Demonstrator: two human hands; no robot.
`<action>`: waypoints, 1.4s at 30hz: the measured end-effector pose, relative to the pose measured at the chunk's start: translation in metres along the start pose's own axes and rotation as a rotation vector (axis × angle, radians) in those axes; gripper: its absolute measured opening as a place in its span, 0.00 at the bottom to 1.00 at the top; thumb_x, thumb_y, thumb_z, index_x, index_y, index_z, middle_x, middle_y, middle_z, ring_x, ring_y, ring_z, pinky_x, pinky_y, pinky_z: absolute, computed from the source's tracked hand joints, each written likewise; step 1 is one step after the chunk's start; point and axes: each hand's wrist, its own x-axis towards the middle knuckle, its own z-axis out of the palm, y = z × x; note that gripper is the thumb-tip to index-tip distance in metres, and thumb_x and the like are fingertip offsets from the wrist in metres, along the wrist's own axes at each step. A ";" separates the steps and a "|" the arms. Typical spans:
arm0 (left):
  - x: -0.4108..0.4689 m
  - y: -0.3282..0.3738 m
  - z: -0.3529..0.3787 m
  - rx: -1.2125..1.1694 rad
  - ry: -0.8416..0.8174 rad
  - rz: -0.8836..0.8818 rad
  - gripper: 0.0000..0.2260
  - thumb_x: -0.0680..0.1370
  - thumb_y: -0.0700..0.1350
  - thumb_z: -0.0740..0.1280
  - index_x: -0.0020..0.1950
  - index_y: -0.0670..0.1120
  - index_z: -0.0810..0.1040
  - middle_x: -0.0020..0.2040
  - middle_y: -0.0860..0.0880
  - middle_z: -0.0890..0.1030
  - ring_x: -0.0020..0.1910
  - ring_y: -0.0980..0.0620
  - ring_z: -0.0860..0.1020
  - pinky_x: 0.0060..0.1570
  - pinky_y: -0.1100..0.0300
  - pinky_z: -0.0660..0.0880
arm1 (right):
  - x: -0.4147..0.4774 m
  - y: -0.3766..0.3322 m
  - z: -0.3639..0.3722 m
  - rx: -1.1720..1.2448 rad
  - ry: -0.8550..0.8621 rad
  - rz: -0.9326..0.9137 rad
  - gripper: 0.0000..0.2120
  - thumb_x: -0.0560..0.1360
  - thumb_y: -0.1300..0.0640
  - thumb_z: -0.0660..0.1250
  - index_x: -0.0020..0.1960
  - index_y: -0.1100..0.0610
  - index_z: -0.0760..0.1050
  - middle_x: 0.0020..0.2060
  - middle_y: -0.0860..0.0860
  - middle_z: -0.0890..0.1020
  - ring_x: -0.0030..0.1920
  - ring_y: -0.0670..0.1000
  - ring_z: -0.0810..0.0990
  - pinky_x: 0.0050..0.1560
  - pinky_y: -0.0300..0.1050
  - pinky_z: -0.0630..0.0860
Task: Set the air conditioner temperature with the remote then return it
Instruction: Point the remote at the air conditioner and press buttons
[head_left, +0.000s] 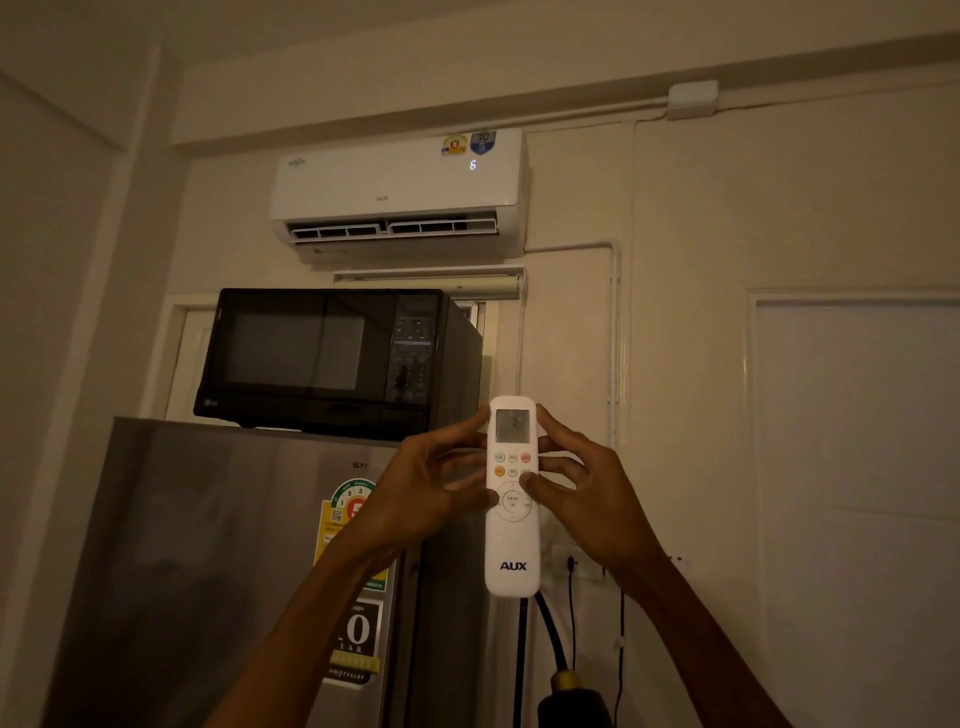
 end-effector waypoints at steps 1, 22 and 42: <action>-0.001 0.000 -0.001 -0.002 -0.004 0.003 0.34 0.69 0.31 0.72 0.70 0.52 0.67 0.64 0.47 0.77 0.63 0.50 0.77 0.61 0.48 0.77 | 0.000 0.000 0.002 -0.002 0.002 0.000 0.31 0.71 0.63 0.69 0.68 0.45 0.63 0.56 0.54 0.78 0.53 0.47 0.80 0.44 0.33 0.80; -0.010 0.004 -0.018 0.008 0.025 0.023 0.33 0.69 0.29 0.71 0.64 0.59 0.68 0.59 0.59 0.78 0.59 0.61 0.78 0.53 0.63 0.79 | 0.007 -0.010 0.025 0.033 0.026 -0.023 0.26 0.72 0.63 0.67 0.62 0.41 0.62 0.58 0.54 0.78 0.50 0.46 0.80 0.38 0.27 0.77; -0.015 0.015 -0.024 0.059 0.042 0.041 0.33 0.69 0.31 0.72 0.64 0.61 0.68 0.58 0.59 0.78 0.59 0.64 0.77 0.49 0.69 0.78 | 0.003 -0.020 0.026 0.078 -0.039 -0.042 0.30 0.69 0.61 0.71 0.61 0.36 0.61 0.60 0.51 0.77 0.57 0.49 0.79 0.49 0.39 0.80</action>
